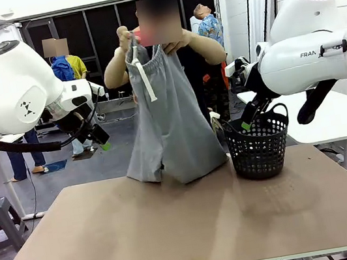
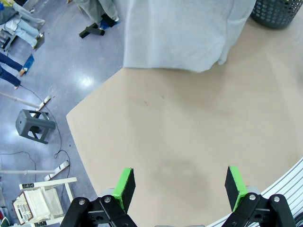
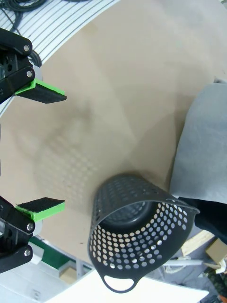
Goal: Fold the training pants.
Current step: Grab both ends of the Training pants handed by a person.
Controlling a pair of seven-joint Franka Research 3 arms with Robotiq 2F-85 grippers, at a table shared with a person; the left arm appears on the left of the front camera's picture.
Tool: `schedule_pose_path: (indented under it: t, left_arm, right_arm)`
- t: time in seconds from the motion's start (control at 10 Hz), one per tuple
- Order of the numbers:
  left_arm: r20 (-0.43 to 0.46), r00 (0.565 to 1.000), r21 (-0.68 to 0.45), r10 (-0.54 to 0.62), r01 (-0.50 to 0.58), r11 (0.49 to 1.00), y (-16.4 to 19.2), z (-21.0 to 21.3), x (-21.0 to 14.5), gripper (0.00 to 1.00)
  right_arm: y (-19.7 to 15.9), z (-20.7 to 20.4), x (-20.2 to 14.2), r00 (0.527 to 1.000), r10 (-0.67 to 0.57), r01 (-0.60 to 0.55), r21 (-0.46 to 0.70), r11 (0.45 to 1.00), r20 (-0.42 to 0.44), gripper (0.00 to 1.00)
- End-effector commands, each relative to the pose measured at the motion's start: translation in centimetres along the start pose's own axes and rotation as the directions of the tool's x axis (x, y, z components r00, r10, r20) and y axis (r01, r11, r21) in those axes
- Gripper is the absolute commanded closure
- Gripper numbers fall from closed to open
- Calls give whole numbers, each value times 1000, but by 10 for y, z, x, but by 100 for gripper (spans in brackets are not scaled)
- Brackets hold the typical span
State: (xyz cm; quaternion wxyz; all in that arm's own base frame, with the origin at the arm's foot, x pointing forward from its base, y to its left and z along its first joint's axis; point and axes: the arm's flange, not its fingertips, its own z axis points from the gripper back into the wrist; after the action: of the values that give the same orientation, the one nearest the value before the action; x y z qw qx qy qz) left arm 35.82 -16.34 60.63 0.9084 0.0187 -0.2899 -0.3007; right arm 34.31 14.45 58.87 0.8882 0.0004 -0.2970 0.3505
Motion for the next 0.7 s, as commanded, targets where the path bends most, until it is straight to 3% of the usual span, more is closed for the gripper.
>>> schedule_pose_path:
  t: [0.0,0.6]
  left_arm:
    - [0,1000,0,0,0,1000,0,0,1,0]
    - [0,1000,0,0,0,1000,0,0,1,0]
  right_arm:
    - [-2,1,1,1000,-2,2,1,1000,0,0]
    - [-2,1,1,1000,-2,2,1,1000,0,0]
